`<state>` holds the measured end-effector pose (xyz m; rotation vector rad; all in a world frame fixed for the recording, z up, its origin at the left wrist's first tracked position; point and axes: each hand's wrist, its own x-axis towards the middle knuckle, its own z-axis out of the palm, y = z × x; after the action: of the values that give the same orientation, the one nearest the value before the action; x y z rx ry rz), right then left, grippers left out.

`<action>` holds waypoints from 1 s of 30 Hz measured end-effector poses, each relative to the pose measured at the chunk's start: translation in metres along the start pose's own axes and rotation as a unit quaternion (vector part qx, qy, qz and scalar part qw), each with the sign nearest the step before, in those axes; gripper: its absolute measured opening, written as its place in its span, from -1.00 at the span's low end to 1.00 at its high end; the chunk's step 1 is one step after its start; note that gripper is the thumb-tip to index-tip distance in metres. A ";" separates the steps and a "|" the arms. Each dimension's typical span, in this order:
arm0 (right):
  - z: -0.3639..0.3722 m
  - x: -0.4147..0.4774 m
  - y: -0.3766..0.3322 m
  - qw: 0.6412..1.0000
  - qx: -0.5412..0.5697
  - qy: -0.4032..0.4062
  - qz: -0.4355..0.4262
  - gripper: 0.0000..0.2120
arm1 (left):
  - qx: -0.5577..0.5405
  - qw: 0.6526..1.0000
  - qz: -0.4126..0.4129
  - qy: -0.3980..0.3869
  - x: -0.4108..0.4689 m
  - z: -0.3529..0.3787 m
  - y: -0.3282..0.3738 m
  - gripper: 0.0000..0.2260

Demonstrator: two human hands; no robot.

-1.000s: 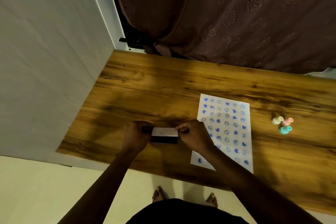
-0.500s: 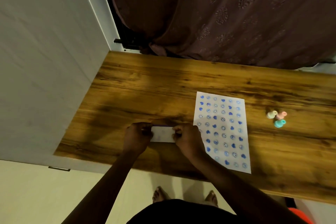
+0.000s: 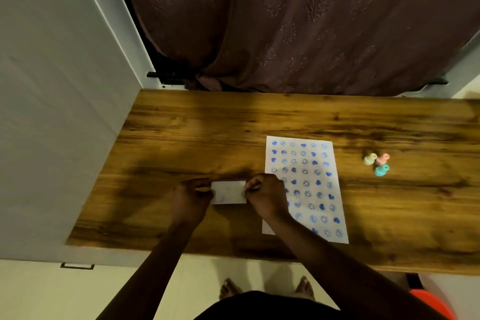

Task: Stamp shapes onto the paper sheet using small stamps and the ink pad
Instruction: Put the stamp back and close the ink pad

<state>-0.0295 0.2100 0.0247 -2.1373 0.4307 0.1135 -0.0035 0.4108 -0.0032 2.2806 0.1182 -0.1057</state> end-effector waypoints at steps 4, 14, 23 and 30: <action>-0.036 0.004 0.006 0.998 0.045 0.036 0.009 -0.90 | -0.045 0.999 0.018 0.004 0.002 0.008 0.043 -0.73; -0.164 -0.010 0.059 0.984 0.071 0.155 0.056 -0.77 | -0.089 0.991 0.069 -0.070 -0.008 0.098 0.156 -0.73; -0.253 -0.013 0.137 0.975 0.019 0.193 0.103 -0.91 | -0.087 0.988 0.071 -0.109 -0.041 0.201 0.223 -0.73; -0.286 -0.002 0.188 0.972 -0.035 0.187 0.137 -0.91 | -0.052 0.987 0.059 -0.137 -0.061 0.262 0.239 -0.82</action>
<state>-0.1197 -0.1193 0.0407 -2.1607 0.9543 -0.1224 -0.0445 0.0535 0.0123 2.1395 -0.1520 -0.3418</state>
